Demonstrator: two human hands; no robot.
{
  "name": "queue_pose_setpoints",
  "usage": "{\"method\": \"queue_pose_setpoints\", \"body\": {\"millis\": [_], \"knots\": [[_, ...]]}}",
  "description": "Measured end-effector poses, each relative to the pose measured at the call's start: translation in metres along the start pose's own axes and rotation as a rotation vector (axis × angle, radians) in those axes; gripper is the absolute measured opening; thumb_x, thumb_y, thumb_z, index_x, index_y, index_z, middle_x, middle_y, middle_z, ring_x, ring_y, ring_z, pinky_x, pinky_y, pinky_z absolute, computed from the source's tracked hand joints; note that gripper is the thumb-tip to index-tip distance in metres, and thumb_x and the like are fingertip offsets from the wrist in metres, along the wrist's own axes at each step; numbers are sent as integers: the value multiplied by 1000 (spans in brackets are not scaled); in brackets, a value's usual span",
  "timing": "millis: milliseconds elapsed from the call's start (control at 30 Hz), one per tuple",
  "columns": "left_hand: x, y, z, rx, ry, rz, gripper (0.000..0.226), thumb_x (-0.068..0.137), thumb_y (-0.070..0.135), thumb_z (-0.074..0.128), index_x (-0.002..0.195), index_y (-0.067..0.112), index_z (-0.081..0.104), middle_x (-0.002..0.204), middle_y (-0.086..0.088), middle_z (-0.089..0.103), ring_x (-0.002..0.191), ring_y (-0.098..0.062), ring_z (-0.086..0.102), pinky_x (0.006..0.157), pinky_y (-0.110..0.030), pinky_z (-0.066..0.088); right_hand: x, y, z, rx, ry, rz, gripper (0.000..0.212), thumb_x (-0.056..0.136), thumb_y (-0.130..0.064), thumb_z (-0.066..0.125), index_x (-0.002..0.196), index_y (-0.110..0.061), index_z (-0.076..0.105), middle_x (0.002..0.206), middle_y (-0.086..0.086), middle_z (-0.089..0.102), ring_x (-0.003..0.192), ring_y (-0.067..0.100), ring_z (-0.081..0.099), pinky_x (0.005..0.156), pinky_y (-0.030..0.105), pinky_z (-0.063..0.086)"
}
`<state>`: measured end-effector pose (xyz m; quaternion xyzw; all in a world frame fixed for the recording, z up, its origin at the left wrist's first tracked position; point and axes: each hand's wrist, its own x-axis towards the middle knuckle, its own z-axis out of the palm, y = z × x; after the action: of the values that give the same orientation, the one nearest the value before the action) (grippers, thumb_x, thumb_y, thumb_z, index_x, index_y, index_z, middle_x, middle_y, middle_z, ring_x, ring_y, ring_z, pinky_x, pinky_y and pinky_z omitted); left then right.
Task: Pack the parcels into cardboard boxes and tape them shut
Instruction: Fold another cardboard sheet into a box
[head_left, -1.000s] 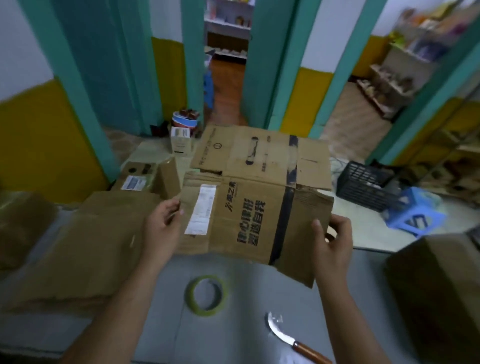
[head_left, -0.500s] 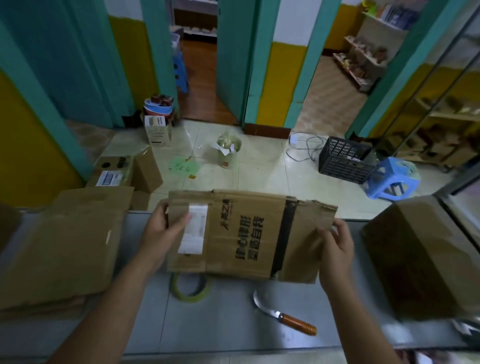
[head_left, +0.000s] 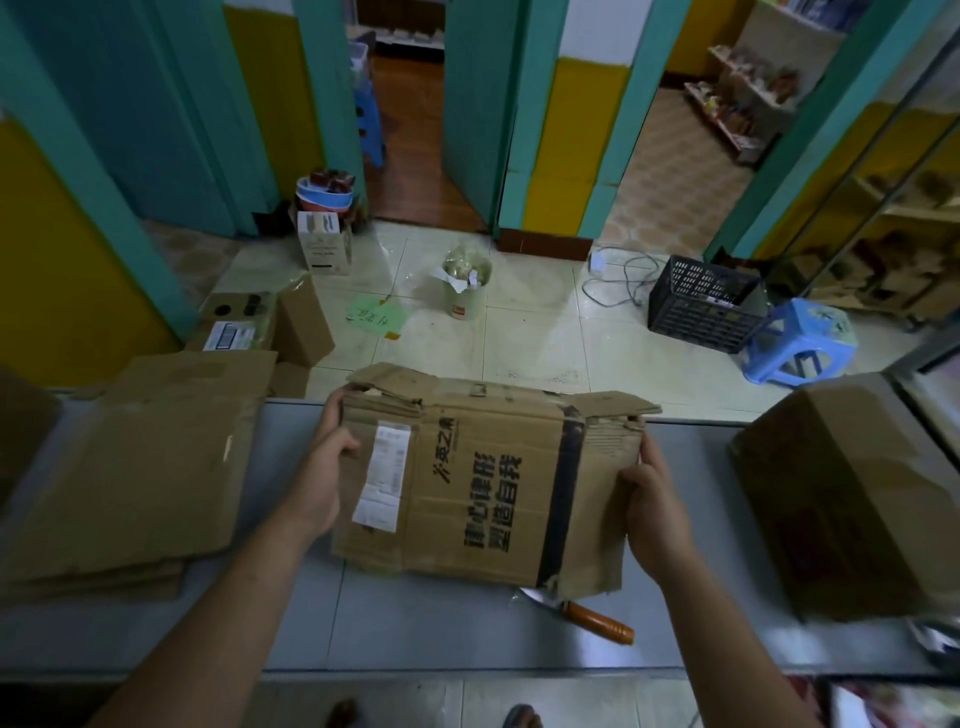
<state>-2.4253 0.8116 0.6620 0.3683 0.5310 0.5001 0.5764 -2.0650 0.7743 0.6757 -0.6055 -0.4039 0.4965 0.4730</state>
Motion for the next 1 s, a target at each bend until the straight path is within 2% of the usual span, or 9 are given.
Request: {"method": "queue_pose_setpoints", "body": {"millis": [100, 200, 267, 333, 467, 600, 667, 833, 1000], "knots": [[-2, 9, 2, -10, -30, 44, 57, 95, 3, 41, 139, 35, 56, 119, -1, 75, 110, -21, 70, 92, -42, 51, -2, -11, -6, 5, -34, -28, 57, 102, -4, 34, 148, -33, 51, 138, 0, 65, 131, 28, 57, 106, 53, 45], [-9, 17, 5, 58, -71, 65, 51, 92, 45, 65, 142, 41, 55, 129, 3, 73, 119, -15, 69, 96, -36, 50, -5, -21, -9, -11, -20, -23, 33, 110, -27, 40, 132, -32, 64, 128, -1, 69, 124, 30, 61, 103, 56, 47], [-9, 22, 5, 119, -55, 7, 70, 78, 82, 65, 136, 42, 64, 128, 3, 74, 120, -17, 69, 100, -41, 52, -6, -26, -11, -28, -32, 16, 44, 107, -52, 42, 122, -24, 72, 120, 9, 73, 116, 31, 67, 101, 57, 50], [-5, 30, 5, 134, -50, -101, 79, 74, 93, 56, 122, 33, 75, 116, -7, 79, 112, -31, 73, 97, -49, 55, -5, -31, -9, -31, -49, 43, 61, 101, -63, 50, 101, -7, 74, 101, 23, 72, 97, 36, 70, 97, 58, 53], [-1, 44, 20, 277, -63, -135, 56, 83, 72, 64, 122, 32, 74, 112, -4, 79, 106, -31, 74, 91, -56, 60, -5, -38, 13, -136, -15, 23, 40, 97, -50, 64, 93, -12, 76, 80, 7, 74, 79, 29, 73, 89, 57, 61], [-2, 33, 35, 476, -166, -207, 82, 80, 69, 72, 149, 29, 53, 129, 4, 70, 113, -21, 67, 78, -39, 57, -4, -23, 28, -248, -67, 140, 70, 81, -80, 61, 118, -22, 74, 107, -1, 77, 95, 24, 75, 80, 48, 65], [-1, 16, 37, 556, -223, -273, 83, 85, 61, 75, 155, 27, 45, 132, 3, 69, 112, -20, 66, 74, -34, 54, -3, -10, 26, -288, -73, 174, 78, 81, -76, 69, 131, -17, 67, 117, 2, 73, 88, 22, 76, 70, 37, 65], [-3, -24, 37, 648, -283, -330, 13, 98, 21, 72, 110, 26, 73, 114, 1, 76, 102, -15, 72, 87, -34, 59, 0, 23, 23, -486, -106, 289, 21, 100, -26, 68, 114, -11, 73, 106, 7, 74, 99, 27, 71, 82, 41, 63], [-8, -42, 26, 737, -277, -332, 15, 100, 10, 67, 102, 25, 71, 109, -1, 76, 102, -20, 73, 94, -40, 59, -6, 29, 24, -322, -71, 388, 12, 99, -13, 63, 103, -10, 74, 101, 16, 75, 97, 32, 72, 72, 39, 61]]}}
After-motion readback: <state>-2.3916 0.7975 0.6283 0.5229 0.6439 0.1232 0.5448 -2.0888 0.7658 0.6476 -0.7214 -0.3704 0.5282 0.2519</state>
